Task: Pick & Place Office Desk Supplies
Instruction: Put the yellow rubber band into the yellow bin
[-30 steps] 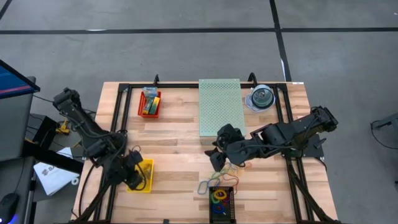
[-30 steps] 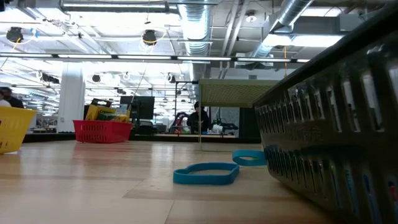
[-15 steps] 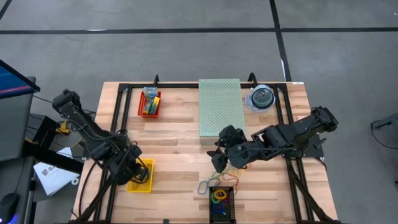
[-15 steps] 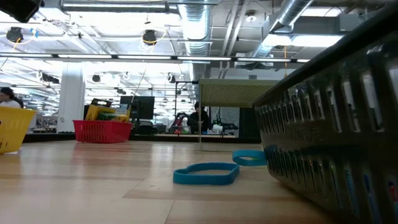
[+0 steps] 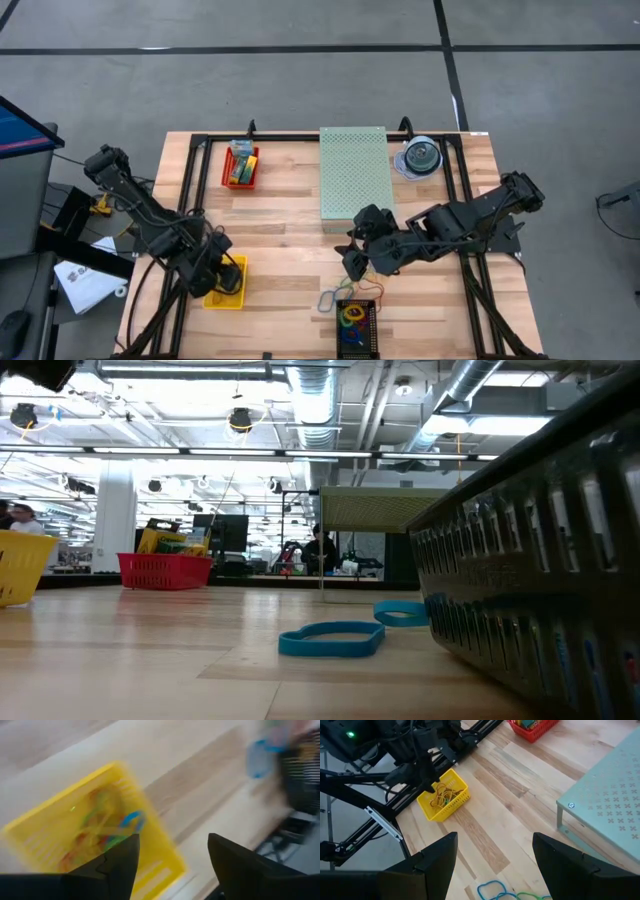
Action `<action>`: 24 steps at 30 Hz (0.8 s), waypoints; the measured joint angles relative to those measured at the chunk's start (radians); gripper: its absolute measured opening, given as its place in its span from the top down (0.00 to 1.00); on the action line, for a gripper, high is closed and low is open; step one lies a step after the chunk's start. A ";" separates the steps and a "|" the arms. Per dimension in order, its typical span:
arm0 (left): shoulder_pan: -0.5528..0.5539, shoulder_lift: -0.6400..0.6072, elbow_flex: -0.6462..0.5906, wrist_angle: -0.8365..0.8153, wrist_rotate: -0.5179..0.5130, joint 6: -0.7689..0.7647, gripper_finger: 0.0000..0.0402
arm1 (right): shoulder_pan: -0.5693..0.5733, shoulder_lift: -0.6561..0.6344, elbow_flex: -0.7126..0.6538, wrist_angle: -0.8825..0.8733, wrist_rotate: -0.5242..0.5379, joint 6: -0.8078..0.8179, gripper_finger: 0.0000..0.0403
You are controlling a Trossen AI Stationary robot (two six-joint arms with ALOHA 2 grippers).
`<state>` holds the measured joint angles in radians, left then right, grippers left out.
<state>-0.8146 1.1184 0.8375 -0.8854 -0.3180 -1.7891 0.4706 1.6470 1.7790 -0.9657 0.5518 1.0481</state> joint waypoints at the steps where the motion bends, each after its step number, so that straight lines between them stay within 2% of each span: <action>1: 0.000 -0.003 0.000 0.031 -0.032 0.038 0.43 | 0.000 0.000 0.000 -0.002 0.000 0.000 0.37; 5: 0.024 -0.004 0.000 0.224 -0.138 0.242 0.48 | 0.018 0.000 0.000 -0.074 0.000 0.051 0.37; 11: 0.129 -0.004 0.000 0.542 -0.154 0.559 0.55 | 0.063 0.009 -0.004 -0.418 -0.016 0.312 0.37; 16: 0.222 -0.004 0.000 0.770 -0.154 0.748 0.57 | 0.080 0.008 -0.103 -0.563 -0.170 0.542 0.37; 19: 0.264 -0.004 0.000 0.847 -0.153 0.800 0.57 | 0.086 0.004 -0.202 -0.507 -0.244 0.600 0.37; 24: 0.302 -0.004 0.000 0.912 -0.102 0.836 0.58 | 0.067 0.007 -0.414 -0.255 -0.370 0.615 0.37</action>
<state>-0.5125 1.1145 0.8375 0.0261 -0.4201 -0.9533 0.5374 1.6539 1.3654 -1.2208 0.1821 1.6626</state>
